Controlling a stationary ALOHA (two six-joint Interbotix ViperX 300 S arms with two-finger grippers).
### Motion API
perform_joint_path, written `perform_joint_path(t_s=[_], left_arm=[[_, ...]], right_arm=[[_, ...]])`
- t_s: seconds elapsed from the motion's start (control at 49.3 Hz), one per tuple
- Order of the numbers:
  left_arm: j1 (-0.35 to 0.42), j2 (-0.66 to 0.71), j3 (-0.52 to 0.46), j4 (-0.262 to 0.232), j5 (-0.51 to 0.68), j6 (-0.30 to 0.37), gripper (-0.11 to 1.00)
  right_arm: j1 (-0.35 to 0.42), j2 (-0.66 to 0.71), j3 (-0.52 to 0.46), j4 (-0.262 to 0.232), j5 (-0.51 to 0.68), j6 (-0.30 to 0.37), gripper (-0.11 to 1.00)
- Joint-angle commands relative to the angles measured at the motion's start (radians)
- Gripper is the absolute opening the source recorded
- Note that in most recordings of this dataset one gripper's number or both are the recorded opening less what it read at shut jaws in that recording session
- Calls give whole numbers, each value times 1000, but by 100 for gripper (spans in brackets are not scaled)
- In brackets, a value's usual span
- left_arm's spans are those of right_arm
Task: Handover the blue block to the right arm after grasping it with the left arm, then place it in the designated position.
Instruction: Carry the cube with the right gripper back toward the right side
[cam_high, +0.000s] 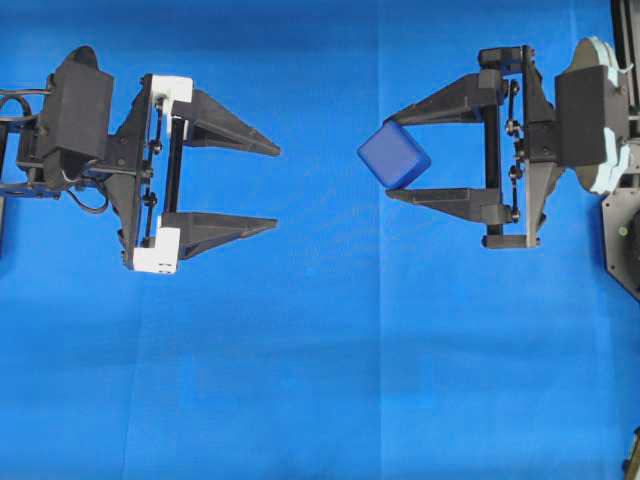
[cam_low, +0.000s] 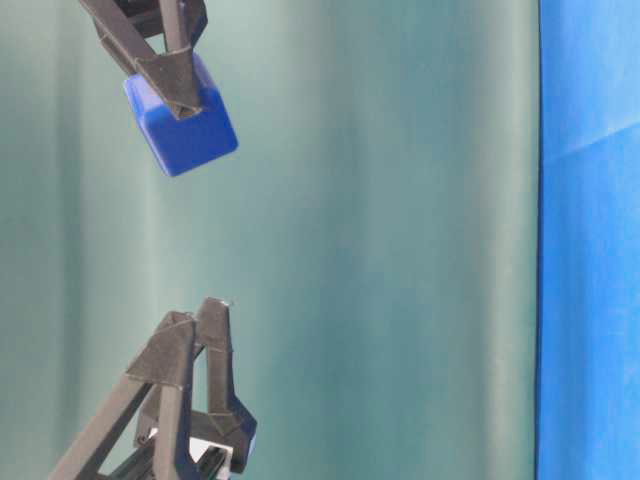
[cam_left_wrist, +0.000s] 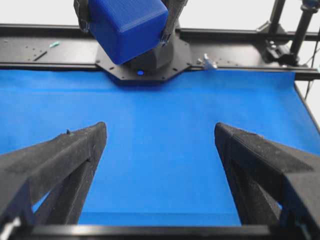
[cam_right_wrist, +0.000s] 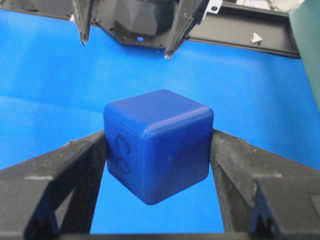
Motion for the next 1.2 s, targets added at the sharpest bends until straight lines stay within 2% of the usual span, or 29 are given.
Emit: perform_joint_path(t_s=[0.0, 0.547, 0.872, 1.176], left_arm=[[2, -9, -14, -2, -6, 0, 93], [0, -9, -15, 0, -6, 0, 93], [2, -8, -15, -2, -6, 0, 93], [2, -6, -18, -2, -6, -2, 93]], right_arm=[[2, -11, -25, 0, -3, 2, 55], [2, -11, -26, 2, -3, 6, 55], [8, -11, -26, 3, 35, 21, 55], [52, -11, -29, 17, 181, 32, 55]])
